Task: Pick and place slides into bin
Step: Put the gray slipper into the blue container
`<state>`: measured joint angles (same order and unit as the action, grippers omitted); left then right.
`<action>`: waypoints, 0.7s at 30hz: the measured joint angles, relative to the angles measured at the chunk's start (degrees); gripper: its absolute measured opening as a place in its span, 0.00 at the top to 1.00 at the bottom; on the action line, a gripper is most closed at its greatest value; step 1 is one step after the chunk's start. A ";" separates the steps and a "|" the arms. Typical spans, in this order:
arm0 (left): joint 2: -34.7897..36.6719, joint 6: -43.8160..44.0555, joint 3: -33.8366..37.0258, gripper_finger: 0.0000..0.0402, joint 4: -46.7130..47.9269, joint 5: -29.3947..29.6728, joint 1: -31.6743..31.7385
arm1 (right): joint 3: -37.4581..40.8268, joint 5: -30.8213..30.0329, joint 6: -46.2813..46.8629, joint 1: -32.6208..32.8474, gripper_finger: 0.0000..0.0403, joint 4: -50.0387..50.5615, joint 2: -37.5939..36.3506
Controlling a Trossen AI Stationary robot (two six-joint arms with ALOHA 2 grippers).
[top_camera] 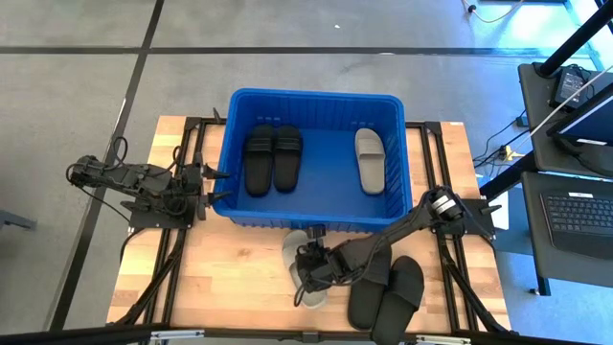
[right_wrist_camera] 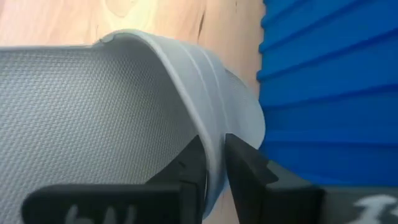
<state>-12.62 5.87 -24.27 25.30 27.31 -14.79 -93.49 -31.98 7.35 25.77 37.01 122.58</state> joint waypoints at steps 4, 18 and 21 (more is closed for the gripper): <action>0.00 0.00 0.00 0.43 0.00 0.00 0.00 | 0.00 1.10 -0.20 -0.01 0.92 -0.46 0.00; 0.00 -0.02 0.00 0.43 0.02 0.00 0.02 | -9.07 10.81 -0.12 -1.63 0.96 4.43 -0.64; 0.01 0.00 0.00 0.43 0.02 0.02 0.00 | -13.34 17.32 -0.09 -2.78 0.96 6.24 -0.66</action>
<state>-12.62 5.87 -24.27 25.32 27.33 -14.79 -106.83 -14.66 7.27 23.00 43.25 121.93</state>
